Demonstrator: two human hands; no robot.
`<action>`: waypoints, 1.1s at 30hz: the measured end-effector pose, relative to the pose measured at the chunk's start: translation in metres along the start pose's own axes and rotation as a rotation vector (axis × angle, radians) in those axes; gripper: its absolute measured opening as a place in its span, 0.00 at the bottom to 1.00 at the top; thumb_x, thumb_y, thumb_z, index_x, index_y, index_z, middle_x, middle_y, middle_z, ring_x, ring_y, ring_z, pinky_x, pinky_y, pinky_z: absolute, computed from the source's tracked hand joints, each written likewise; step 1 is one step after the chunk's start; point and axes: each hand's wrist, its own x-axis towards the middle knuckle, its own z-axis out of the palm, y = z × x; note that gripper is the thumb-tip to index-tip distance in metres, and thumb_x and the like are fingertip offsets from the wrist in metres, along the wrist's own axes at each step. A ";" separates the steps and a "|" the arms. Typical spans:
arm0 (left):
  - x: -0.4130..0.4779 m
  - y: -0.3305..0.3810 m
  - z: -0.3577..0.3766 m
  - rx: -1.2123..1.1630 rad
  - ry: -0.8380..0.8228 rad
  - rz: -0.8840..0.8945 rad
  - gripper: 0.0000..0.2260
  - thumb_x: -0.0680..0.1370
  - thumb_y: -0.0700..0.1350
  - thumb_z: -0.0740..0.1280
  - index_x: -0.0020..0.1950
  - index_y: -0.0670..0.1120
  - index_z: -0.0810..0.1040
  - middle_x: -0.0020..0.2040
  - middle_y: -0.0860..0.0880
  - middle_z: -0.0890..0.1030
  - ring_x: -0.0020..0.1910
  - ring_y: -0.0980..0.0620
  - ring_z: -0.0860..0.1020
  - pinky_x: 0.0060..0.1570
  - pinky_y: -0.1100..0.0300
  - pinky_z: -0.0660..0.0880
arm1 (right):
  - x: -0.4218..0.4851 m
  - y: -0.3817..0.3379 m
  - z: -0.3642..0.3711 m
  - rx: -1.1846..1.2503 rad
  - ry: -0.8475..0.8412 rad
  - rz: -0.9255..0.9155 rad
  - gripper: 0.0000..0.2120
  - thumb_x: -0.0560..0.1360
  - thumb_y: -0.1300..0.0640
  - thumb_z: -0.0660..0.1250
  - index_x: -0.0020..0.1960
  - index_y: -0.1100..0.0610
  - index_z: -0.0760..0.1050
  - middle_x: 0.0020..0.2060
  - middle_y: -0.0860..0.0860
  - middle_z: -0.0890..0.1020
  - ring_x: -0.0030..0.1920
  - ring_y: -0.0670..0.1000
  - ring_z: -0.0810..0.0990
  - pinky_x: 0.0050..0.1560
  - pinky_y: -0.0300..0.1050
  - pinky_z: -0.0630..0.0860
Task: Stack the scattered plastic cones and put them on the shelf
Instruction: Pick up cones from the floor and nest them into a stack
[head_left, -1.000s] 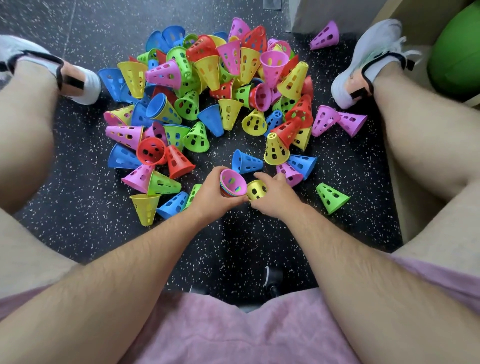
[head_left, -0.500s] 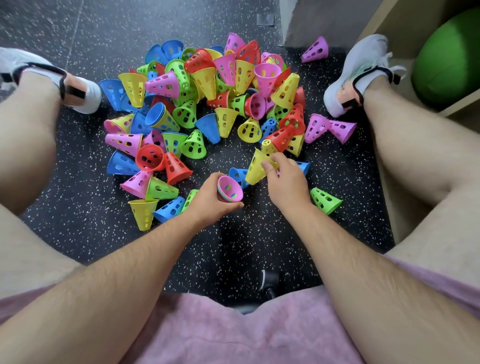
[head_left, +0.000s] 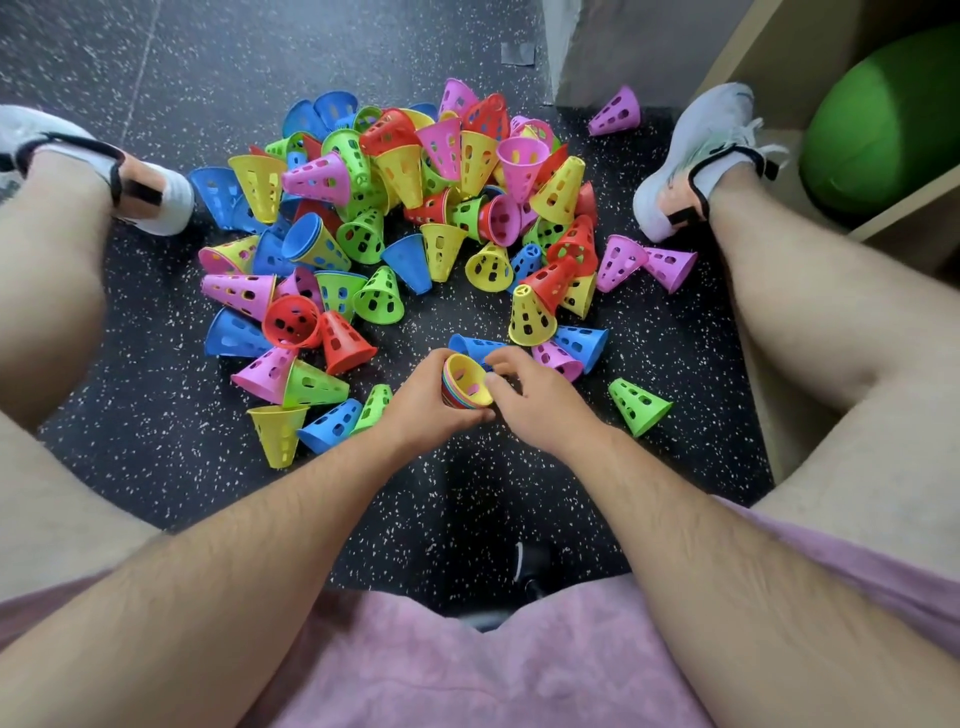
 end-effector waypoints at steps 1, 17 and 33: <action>0.001 0.001 0.002 0.004 -0.010 0.002 0.31 0.66 0.52 0.84 0.62 0.54 0.72 0.53 0.56 0.81 0.50 0.58 0.81 0.51 0.57 0.78 | 0.001 0.003 -0.001 -0.001 0.083 0.029 0.16 0.81 0.46 0.59 0.67 0.47 0.71 0.59 0.44 0.78 0.57 0.47 0.76 0.56 0.46 0.74; 0.021 0.056 0.066 0.029 -0.182 0.130 0.32 0.68 0.51 0.84 0.64 0.58 0.69 0.57 0.60 0.78 0.55 0.63 0.78 0.55 0.65 0.74 | 0.007 0.099 -0.037 0.273 0.785 1.049 0.24 0.78 0.49 0.68 0.68 0.62 0.71 0.64 0.61 0.77 0.63 0.62 0.76 0.61 0.56 0.76; 0.026 0.047 0.048 -0.029 -0.051 0.066 0.30 0.66 0.50 0.84 0.61 0.54 0.72 0.53 0.56 0.81 0.52 0.57 0.81 0.52 0.58 0.78 | -0.001 0.036 -0.041 0.173 0.681 0.078 0.11 0.84 0.54 0.60 0.57 0.55 0.80 0.59 0.52 0.74 0.47 0.45 0.73 0.48 0.30 0.64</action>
